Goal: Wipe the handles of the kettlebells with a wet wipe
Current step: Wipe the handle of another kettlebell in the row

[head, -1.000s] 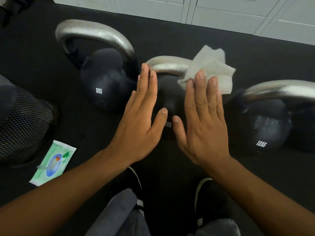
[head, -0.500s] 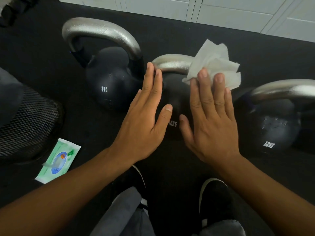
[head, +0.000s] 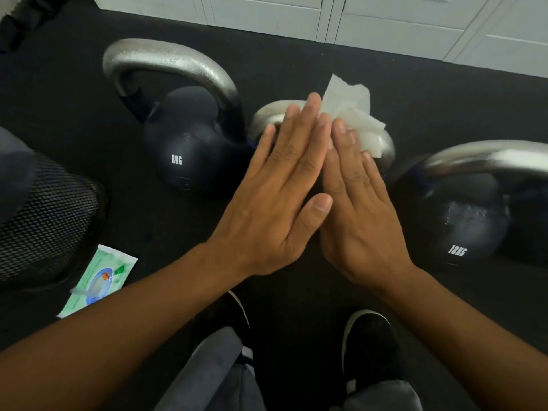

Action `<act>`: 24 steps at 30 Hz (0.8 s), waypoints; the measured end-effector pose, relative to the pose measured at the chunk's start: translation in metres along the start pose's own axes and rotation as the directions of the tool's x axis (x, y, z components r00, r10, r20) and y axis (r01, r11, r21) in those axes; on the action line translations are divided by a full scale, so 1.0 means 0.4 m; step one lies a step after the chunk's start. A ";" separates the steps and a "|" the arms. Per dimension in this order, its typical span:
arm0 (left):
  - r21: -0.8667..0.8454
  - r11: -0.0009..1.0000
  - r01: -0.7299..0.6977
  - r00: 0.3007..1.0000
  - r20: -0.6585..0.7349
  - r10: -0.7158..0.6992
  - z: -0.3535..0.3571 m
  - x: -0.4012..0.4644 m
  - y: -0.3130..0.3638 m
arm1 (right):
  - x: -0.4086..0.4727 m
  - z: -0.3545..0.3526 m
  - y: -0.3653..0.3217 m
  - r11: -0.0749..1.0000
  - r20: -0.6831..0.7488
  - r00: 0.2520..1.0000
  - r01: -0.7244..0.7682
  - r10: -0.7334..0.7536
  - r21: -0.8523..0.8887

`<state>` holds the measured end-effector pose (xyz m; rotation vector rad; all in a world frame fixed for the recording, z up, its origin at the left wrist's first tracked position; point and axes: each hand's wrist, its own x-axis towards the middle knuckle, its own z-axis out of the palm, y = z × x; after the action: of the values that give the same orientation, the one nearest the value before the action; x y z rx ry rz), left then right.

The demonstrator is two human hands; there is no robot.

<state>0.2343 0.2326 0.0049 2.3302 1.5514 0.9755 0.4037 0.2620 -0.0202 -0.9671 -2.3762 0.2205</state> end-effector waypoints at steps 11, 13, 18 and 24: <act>-0.141 0.990 -0.028 1.000 -0.005 0.028 0.025 -0.038 -0.004 | 0.044 -0.030 0.014 0.961 0.043 0.998 0.033 -0.046 0.276; -0.046 0.999 0.018 0.999 0.044 -0.016 0.025 -0.019 -0.020 | 0.044 -0.030 0.015 0.955 0.041 0.999 -0.001 -0.012 0.296; 0.274 0.961 0.035 0.998 0.049 -0.050 0.031 -0.021 -0.034 | 0.032 -0.041 0.020 0.965 -0.001 0.999 -0.035 0.036 0.260; 0.293 0.942 0.166 0.985 -0.003 -0.172 0.027 -0.048 -0.054 | 0.020 -0.046 0.020 0.988 -0.005 1.000 -0.027 0.028 0.150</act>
<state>0.2196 0.2275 -0.0218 2.3275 1.9664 0.7193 0.4139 0.2723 -0.0043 -0.9284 -2.3044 0.3994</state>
